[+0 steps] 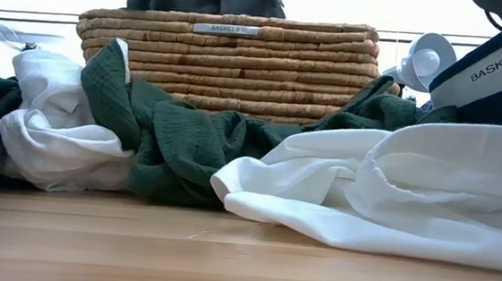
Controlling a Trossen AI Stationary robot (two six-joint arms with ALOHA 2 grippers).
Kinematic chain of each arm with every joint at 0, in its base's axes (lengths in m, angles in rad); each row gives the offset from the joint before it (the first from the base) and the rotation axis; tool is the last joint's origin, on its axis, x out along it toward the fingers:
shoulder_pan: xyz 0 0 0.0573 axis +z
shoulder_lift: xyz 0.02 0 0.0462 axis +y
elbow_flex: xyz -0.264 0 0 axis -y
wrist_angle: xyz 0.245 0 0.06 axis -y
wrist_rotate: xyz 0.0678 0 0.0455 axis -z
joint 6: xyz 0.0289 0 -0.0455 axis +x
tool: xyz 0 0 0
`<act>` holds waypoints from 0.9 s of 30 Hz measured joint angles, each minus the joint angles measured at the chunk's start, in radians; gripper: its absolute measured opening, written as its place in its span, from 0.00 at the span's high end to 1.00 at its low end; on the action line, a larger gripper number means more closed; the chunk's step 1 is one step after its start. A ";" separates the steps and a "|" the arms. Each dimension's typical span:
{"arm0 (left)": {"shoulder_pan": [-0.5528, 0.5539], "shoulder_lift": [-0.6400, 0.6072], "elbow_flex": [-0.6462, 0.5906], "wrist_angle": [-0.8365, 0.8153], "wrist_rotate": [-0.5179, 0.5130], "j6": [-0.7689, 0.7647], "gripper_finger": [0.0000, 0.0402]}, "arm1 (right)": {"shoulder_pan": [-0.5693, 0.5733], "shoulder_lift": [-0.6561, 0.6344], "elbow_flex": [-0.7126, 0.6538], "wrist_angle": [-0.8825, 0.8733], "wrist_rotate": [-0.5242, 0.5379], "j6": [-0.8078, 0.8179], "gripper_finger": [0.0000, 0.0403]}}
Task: Sort clothes
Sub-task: Put the dark gray pants into the brown laundry basket
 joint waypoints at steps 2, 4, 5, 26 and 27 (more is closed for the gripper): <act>0.000 -0.001 0.000 0.000 -0.009 0.014 0.40 | 0.000 0.000 0.000 -0.057 0.032 -0.040 0.96; 0.000 0.000 0.000 -0.004 -0.034 0.023 0.40 | 0.005 0.002 0.000 -0.120 0.072 -0.099 0.96; 0.000 0.000 0.000 -0.009 -0.045 0.023 0.40 | 0.008 0.002 0.000 -0.151 0.098 -0.128 0.96; 0.000 0.018 -0.001 -0.036 -0.102 0.071 0.40 | 0.091 0.102 -0.002 -0.621 0.287 -0.298 0.96; 0.000 0.018 -0.001 -0.040 -0.102 0.071 0.40 | 0.092 0.106 -0.002 -0.642 0.287 -0.295 0.96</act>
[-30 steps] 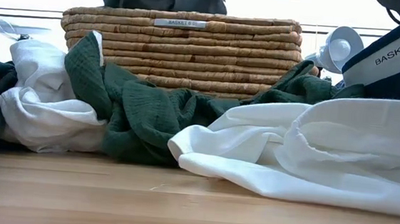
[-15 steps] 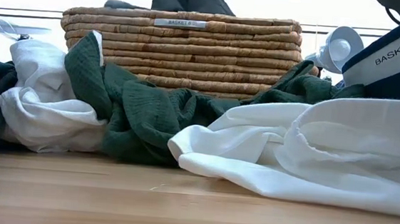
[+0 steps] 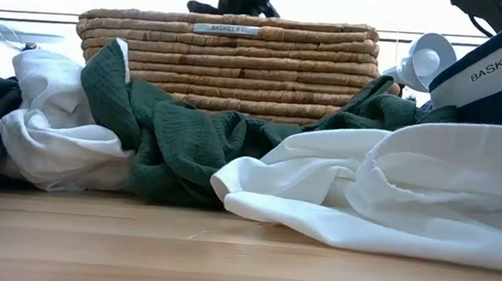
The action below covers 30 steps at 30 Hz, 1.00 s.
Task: Sort clothes
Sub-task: Put the dark gray pants into the brown laundry basket
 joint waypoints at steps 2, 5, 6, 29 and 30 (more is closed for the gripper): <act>0.000 -0.002 0.000 -0.005 0.000 0.000 0.40 | 0.001 0.002 0.000 -0.031 -0.001 0.000 0.96; 0.000 -0.002 0.000 -0.010 0.000 0.000 0.40 | 0.002 0.002 0.000 -0.091 -0.005 0.001 0.96; 0.000 -0.001 0.000 -0.011 0.000 0.000 0.40 | 0.002 0.001 0.000 -0.116 -0.005 0.003 0.96; 0.000 0.012 0.000 -0.058 0.000 0.000 0.40 | -0.026 0.082 0.000 -0.594 -0.391 0.228 0.96; 0.000 0.014 0.000 -0.062 0.000 -0.001 0.40 | -0.030 0.085 0.000 -0.607 -0.407 0.230 0.96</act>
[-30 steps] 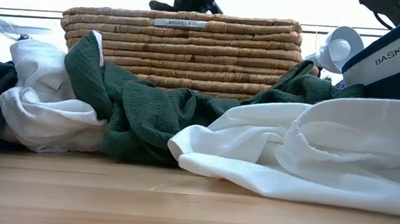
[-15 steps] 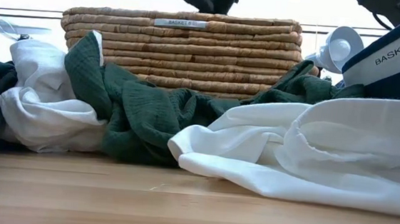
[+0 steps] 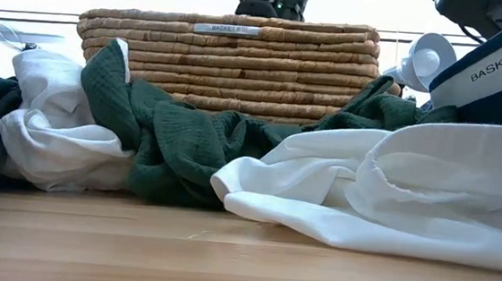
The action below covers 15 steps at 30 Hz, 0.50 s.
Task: Sort clothes
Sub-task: Put the dark gray pants into the brown laundry basket
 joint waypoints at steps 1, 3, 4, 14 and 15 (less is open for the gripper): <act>0.000 0.005 0.000 -0.003 0.000 0.000 0.40 | -0.001 0.009 0.000 -0.007 -0.012 0.000 0.96; 0.000 0.007 0.000 -0.012 0.000 0.000 0.40 | -0.003 0.024 0.000 -0.019 -0.020 0.000 0.96; 0.000 0.010 0.000 -0.019 0.000 0.000 0.40 | -0.003 0.032 0.000 -0.025 -0.020 0.000 0.96; 0.000 0.018 0.000 -0.028 0.000 0.000 0.40 | -0.035 0.094 0.000 -0.030 -0.056 -0.017 0.96; 0.000 0.018 0.000 -0.028 0.000 0.000 0.40 | -0.039 0.097 0.000 -0.031 -0.057 -0.021 0.96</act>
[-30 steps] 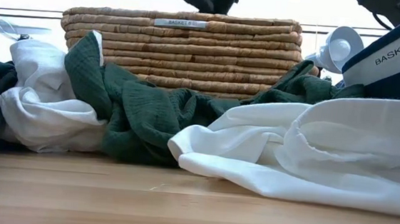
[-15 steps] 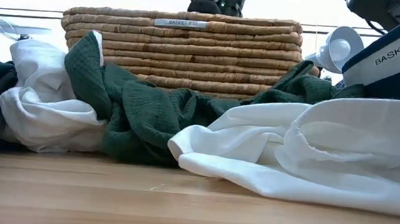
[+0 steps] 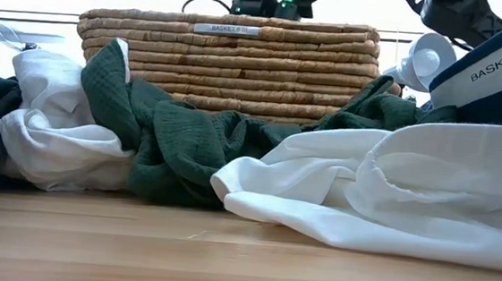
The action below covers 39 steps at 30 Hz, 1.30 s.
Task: Sort clothes
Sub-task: Put the dark gray pants into the brown laundry basket
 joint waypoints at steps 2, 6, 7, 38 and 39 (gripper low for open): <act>0.000 0.000 0.000 0.000 0.000 0.000 0.40 | -0.006 0.009 0.000 0.004 -0.003 -0.015 0.96; 0.000 -0.003 0.000 -0.005 0.000 0.000 0.40 | -0.012 0.026 0.000 0.015 -0.003 -0.025 0.96; 0.000 -0.003 0.000 -0.008 0.000 0.000 0.40 | -0.015 0.029 0.000 0.016 -0.003 -0.024 0.96; 0.000 0.018 0.000 -0.019 0.000 0.000 0.40 | -0.022 0.108 -0.001 0.227 -0.018 0.001 0.77; 0.000 0.018 0.000 -0.020 0.000 0.000 0.40 | -0.022 0.108 -0.001 0.227 -0.017 0.001 0.74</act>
